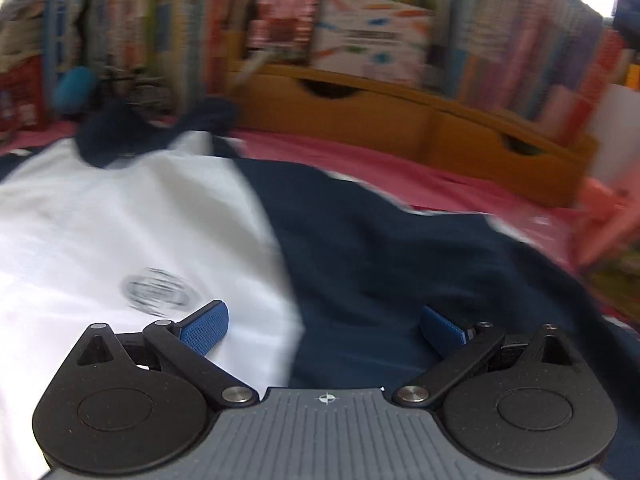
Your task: Fold clothes
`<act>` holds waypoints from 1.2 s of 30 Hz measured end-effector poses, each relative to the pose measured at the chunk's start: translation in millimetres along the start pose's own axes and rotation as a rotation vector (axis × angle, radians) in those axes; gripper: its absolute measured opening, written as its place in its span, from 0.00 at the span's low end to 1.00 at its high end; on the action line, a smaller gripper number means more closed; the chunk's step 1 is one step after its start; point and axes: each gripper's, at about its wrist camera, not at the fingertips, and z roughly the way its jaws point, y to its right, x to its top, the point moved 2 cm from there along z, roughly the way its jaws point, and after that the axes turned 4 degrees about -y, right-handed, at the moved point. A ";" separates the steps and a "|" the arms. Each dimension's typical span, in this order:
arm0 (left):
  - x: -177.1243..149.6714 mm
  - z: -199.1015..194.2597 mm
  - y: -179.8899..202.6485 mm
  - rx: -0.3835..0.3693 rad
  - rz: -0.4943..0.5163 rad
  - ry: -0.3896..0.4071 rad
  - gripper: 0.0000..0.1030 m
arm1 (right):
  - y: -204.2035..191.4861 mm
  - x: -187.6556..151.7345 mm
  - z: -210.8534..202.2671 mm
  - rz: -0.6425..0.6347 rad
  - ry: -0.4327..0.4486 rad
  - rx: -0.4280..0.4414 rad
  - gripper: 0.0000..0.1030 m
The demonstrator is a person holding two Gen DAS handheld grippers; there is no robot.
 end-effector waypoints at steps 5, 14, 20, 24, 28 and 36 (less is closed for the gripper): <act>-1.3 -2.2 13.9 0.064 0.076 0.024 0.84 | 138.3 -47.7 25.4 0.385 -0.077 -0.129 0.99; 12.8 -18.6 33.2 0.132 0.134 0.065 0.71 | 220.5 -129.2 -25.2 0.638 0.021 -0.111 1.00; 52.3 -53.1 114.7 -0.100 0.182 0.189 0.74 | 231.1 -151.2 -49.7 0.724 0.094 -0.147 1.00; 56.7 -45.6 189.1 -0.239 0.232 0.184 0.74 | 244.8 -170.8 -51.5 0.847 0.119 -0.091 1.00; 45.0 -37.4 238.6 -0.320 0.286 0.144 0.74 | 260.1 -173.2 -48.2 0.914 0.149 -0.043 1.00; 31.7 -29.2 261.6 -0.346 0.268 0.055 0.80 | 299.3 -120.7 -6.6 0.890 0.072 -0.074 0.27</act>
